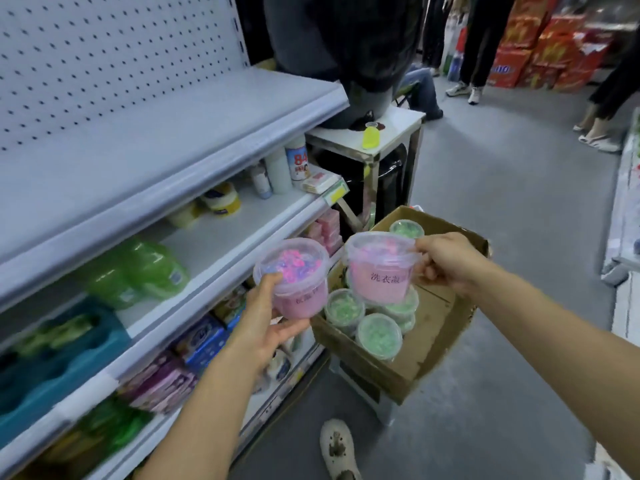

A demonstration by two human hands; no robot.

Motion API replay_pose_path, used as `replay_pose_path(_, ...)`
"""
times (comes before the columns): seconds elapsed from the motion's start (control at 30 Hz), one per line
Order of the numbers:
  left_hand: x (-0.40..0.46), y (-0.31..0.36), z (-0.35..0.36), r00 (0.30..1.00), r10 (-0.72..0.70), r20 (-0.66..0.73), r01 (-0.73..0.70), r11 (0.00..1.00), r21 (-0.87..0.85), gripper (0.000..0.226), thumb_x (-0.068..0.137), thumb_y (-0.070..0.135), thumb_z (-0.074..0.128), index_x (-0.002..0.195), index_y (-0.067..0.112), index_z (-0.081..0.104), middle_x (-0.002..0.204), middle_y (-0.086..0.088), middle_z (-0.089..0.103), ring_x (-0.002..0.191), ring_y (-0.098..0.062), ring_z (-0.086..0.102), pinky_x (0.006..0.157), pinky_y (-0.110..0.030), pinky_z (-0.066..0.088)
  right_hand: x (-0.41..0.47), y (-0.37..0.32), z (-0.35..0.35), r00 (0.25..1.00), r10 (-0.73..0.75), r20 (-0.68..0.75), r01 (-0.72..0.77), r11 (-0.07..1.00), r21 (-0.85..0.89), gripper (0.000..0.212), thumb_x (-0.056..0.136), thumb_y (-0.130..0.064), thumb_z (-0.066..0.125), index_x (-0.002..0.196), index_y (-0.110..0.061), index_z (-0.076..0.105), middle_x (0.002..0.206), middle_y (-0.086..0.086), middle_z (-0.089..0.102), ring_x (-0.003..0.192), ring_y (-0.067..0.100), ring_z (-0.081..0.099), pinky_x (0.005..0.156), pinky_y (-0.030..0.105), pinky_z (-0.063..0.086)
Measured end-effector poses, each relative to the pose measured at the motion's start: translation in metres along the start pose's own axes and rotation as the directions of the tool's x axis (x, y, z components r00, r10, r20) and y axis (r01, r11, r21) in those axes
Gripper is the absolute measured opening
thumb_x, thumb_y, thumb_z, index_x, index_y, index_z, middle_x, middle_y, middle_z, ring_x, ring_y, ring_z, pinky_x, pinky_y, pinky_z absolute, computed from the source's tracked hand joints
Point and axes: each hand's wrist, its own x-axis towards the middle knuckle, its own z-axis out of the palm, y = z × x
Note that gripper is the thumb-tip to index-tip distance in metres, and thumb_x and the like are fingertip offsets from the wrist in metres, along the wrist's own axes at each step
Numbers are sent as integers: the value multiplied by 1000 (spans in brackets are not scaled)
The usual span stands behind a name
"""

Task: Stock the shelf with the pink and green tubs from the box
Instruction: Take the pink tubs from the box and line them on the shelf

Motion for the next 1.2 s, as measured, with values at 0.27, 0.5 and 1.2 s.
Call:
replay_pose_path(0.27,-109,53,-93,971,162,-176,-178,981,-75,46,89,44,59,129,28,43,138,-16,41,103,-38,61,64,-39,61,-85,-67,103,947,-159,278,186,980,-73,8,85,-5,55,80,-1,59,43,10,53,32,15,36,72,45,53)
replay_pose_path(0.5,-184,100,-186,904,312,-292,-352,931,-96,43,86,46,62,124,29,48,137,-12,42,105,-40,62,64,-40,60,-141,-111,213,841,-251,480,283,959,5,12,88,-8,55,77,-4,57,45,8,53,31,12,38,62,37,56)
replay_pose_path(1.2,-323,129,-382,763,366,-533,-490,865,-107,30,84,56,58,109,40,49,136,-9,37,95,-40,65,90,-52,53,-275,-139,510,687,-311,657,463,884,-66,11,89,-2,52,78,-4,54,62,14,51,45,17,35,73,43,56)
